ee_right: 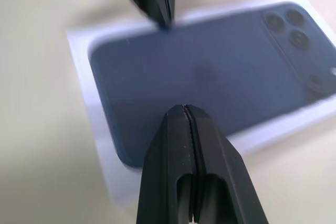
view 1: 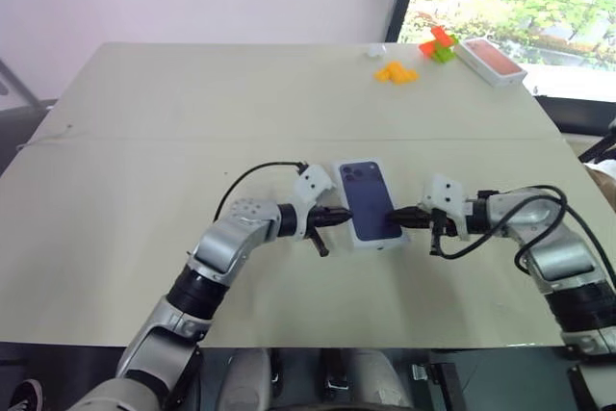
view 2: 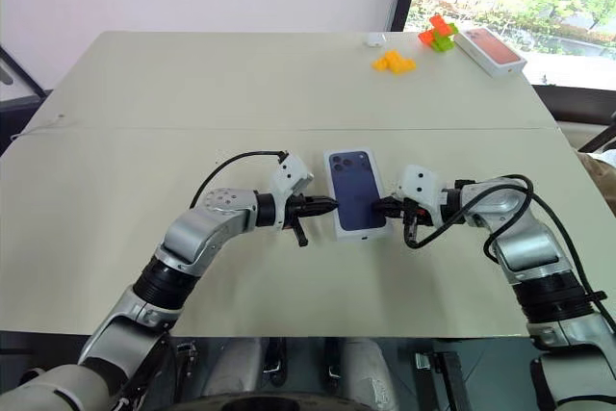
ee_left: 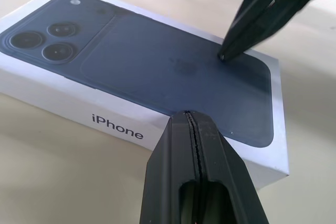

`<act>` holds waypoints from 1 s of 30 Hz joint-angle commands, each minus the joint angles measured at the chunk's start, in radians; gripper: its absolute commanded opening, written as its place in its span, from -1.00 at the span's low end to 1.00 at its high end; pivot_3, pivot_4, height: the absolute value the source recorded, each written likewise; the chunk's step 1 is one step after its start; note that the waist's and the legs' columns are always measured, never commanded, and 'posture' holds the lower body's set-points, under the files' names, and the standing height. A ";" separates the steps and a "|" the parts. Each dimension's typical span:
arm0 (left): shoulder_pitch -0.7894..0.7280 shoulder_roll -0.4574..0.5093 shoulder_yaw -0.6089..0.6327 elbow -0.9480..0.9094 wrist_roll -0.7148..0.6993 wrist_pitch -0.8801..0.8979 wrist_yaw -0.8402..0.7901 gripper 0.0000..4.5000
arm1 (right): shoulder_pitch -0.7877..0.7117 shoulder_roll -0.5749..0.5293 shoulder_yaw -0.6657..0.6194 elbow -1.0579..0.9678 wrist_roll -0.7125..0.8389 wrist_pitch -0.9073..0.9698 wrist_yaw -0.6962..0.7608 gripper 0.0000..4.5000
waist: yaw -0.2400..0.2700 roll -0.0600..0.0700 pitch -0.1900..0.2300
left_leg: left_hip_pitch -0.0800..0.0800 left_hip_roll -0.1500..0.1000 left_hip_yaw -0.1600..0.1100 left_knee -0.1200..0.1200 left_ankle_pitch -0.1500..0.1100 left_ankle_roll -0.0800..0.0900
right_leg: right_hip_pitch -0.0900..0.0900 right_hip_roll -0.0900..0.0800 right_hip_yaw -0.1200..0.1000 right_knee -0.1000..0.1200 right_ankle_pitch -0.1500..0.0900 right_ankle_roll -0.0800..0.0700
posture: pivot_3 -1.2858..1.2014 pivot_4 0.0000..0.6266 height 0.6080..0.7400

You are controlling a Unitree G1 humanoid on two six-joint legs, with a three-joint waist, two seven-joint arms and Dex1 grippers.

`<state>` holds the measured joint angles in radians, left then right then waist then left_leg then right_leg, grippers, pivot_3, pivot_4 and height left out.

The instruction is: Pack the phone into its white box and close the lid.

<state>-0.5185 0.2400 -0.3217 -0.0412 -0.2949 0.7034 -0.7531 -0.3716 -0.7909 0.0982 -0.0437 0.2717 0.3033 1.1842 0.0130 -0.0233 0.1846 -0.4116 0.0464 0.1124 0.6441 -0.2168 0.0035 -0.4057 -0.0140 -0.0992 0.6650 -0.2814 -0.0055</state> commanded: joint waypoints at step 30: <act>0.344 0.564 0.627 -0.199 -0.237 -0.032 -0.203 1.00 | -0.107 -0.095 -0.203 0.095 0.102 0.046 0.029 0.98 | -0.001 0.002 0.003 | -0.008 0.000 0.001 -0.002 0.000 0.000 | -0.010 -0.002 0.000 0.000 0.000 -0.001 | 0.03 -0.52 0.95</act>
<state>-0.1858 0.7846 0.2431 -0.2016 -0.5054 0.6823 -0.9597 -0.4787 -0.8617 -0.0752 0.0771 0.3748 0.3769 1.2115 0.0116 -0.0209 0.1875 -0.4200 0.0461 0.1131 0.6421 -0.2169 0.0033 -0.4157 -0.0162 -0.0993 0.6651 -0.2814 -0.0062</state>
